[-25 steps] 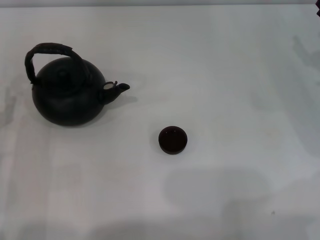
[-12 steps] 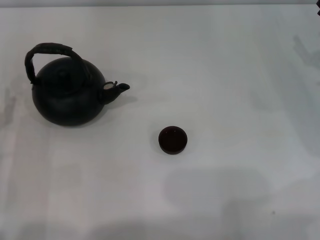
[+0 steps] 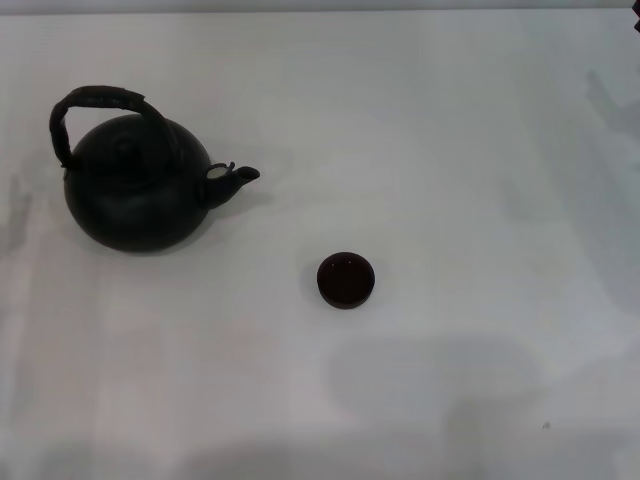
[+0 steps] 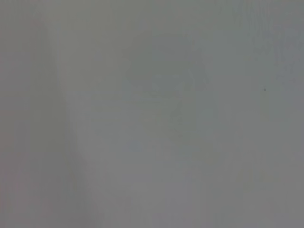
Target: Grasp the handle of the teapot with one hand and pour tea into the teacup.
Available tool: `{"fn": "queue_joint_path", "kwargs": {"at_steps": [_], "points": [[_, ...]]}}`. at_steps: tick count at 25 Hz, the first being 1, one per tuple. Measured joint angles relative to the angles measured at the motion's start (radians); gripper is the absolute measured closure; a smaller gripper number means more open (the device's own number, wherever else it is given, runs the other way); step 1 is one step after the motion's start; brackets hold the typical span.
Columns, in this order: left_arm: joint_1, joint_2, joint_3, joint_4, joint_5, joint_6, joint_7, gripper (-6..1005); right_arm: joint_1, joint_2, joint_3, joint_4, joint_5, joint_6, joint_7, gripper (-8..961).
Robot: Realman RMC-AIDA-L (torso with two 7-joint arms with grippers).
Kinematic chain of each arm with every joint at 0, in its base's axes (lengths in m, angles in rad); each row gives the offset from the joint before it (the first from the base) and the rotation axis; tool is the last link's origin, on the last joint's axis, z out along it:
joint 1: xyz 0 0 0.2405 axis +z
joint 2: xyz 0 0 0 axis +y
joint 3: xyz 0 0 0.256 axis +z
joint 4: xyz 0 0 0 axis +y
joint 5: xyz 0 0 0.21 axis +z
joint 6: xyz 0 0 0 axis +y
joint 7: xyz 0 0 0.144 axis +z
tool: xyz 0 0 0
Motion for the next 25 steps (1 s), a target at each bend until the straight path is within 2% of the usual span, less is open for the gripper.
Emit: {"fn": "queue_joint_path", "kwargs": {"at_steps": [25], "points": [[0.000, 0.000, 0.000, -0.001, 0.000, 0.000, 0.000, 210, 0.000, 0.000, 0.000, 0.000, -0.001, 0.005, 0.000, 112]]}}
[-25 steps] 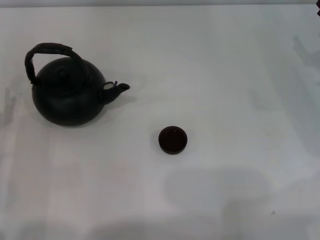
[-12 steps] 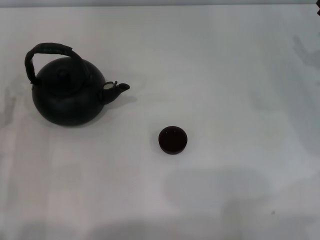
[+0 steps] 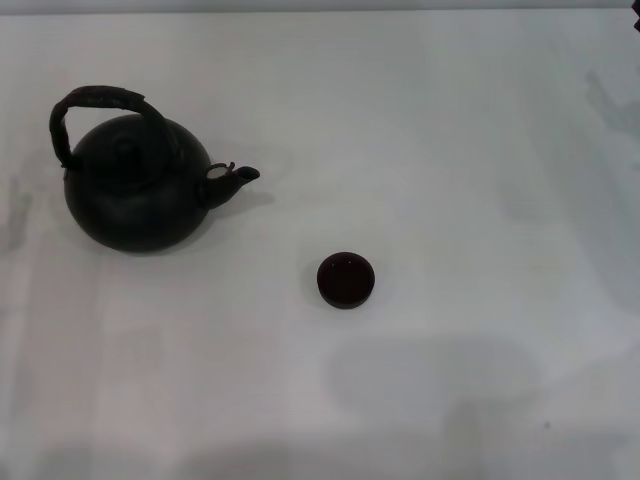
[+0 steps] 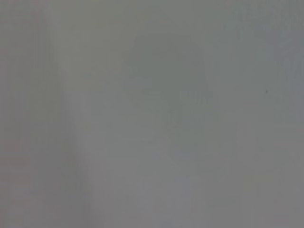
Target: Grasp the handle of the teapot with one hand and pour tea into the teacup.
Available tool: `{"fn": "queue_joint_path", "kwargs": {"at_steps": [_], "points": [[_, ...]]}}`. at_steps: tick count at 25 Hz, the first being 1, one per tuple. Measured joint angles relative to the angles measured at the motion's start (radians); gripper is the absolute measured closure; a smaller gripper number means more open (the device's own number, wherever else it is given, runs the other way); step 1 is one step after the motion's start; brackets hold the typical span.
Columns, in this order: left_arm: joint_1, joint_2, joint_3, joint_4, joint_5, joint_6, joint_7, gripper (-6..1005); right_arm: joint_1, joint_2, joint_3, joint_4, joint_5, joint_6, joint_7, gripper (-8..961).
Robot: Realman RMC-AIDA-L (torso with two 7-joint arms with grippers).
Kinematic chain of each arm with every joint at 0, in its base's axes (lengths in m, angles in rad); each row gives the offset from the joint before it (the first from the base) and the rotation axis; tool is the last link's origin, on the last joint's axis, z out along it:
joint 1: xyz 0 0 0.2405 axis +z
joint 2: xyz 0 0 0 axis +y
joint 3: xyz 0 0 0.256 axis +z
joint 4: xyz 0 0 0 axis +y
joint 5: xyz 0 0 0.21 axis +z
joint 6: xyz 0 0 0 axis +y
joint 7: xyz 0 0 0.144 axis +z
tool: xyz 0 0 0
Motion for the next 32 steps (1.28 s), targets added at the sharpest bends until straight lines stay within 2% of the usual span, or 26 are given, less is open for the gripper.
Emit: {"fn": "queue_joint_path", "kwargs": {"at_steps": [32], "points": [[0.000, 0.001, 0.000, -0.006, 0.000, 0.000, 0.000, 210, 0.003, 0.002, 0.000, 0.000, 0.000, -0.002, -0.001, 112]]}}
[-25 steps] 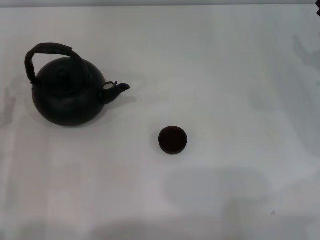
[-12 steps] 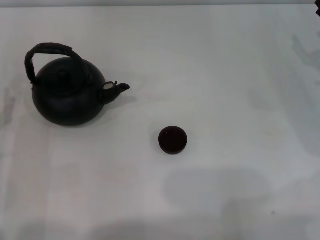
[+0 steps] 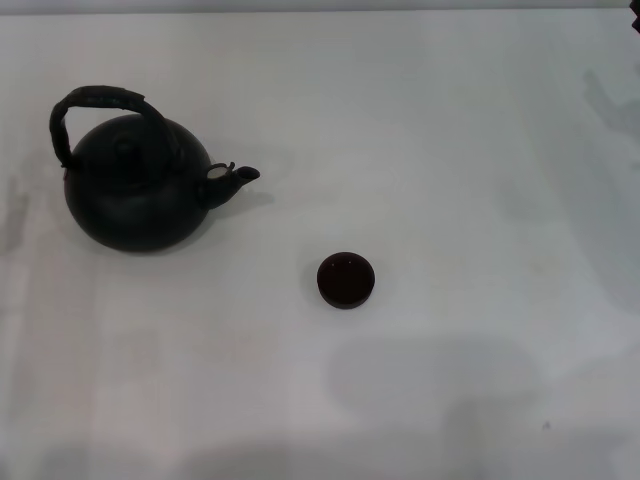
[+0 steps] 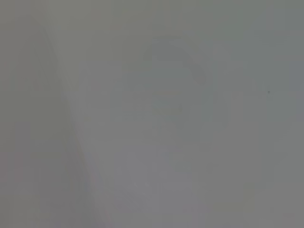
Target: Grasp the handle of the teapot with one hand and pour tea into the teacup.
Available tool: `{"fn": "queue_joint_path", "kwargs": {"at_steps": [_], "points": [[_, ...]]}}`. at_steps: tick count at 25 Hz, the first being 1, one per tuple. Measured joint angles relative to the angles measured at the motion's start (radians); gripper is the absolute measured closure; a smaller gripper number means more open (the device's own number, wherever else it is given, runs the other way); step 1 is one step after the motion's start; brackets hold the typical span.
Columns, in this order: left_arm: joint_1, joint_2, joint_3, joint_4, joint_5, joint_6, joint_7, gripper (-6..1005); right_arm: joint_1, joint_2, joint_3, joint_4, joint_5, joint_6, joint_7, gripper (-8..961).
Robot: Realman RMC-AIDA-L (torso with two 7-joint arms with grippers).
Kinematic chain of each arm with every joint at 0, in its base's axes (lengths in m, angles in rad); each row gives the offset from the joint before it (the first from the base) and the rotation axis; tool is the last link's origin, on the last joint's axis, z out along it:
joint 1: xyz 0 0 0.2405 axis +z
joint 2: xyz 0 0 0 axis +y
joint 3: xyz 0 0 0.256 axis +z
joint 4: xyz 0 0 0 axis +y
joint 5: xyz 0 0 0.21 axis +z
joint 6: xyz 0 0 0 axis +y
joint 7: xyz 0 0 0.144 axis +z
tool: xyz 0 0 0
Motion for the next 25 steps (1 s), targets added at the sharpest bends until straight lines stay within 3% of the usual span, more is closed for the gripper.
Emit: {"fn": "queue_joint_path", "kwargs": {"at_steps": [25], "points": [[0.000, -0.001, 0.002, -0.003, 0.001, 0.007, 0.000, 210, 0.003, 0.001, -0.007, 0.000, -0.002, 0.001, 0.000, 112]]}}
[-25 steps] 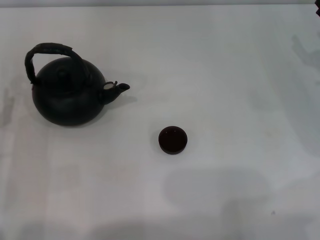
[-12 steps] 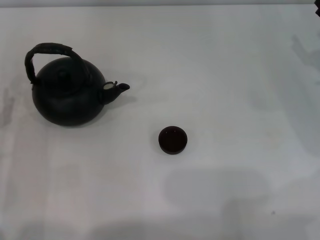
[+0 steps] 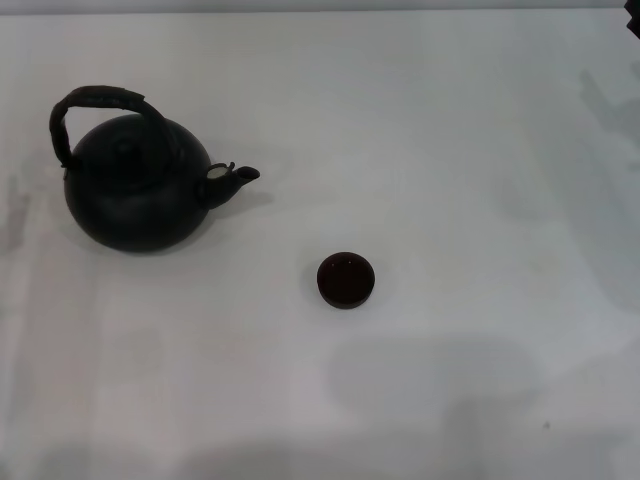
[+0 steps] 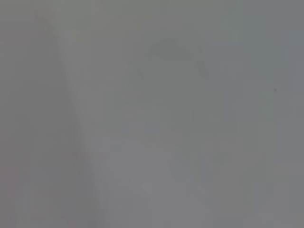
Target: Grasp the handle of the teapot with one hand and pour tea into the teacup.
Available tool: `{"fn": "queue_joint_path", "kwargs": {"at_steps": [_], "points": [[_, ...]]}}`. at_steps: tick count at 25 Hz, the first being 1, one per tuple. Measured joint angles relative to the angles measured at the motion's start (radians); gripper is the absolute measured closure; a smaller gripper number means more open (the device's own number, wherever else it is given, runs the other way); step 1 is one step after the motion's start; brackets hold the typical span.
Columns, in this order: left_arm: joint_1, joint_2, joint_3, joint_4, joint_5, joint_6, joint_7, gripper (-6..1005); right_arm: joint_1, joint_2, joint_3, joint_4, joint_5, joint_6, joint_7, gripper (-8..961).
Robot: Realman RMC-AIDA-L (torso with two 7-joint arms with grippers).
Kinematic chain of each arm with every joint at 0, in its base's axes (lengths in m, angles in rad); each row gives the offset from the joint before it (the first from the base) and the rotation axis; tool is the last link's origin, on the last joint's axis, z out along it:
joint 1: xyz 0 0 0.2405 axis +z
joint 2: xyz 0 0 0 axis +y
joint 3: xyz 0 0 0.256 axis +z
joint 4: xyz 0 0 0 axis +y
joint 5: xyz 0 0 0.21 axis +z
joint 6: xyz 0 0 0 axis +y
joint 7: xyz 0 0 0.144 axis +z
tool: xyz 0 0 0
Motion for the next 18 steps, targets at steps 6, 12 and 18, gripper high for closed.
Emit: {"fn": "queue_joint_path", "kwargs": {"at_steps": [6, 12, 18], "points": [[0.000, 0.001, 0.000, 0.000, 0.005, 0.001, 0.000, 210, -0.001, 0.001, 0.000, 0.000, 0.002, 0.006, 0.000, 112], [0.000, 0.002, 0.003, 0.000, 0.006, 0.017, 0.000, 210, -0.001, 0.000, 0.000, 0.000, 0.002, 0.005, 0.000, 111], [0.000, 0.002, 0.005, 0.000, 0.007, 0.032, 0.000, 210, 0.000, 0.000, 0.000, 0.000, 0.002, 0.005, 0.000, 111]]}}
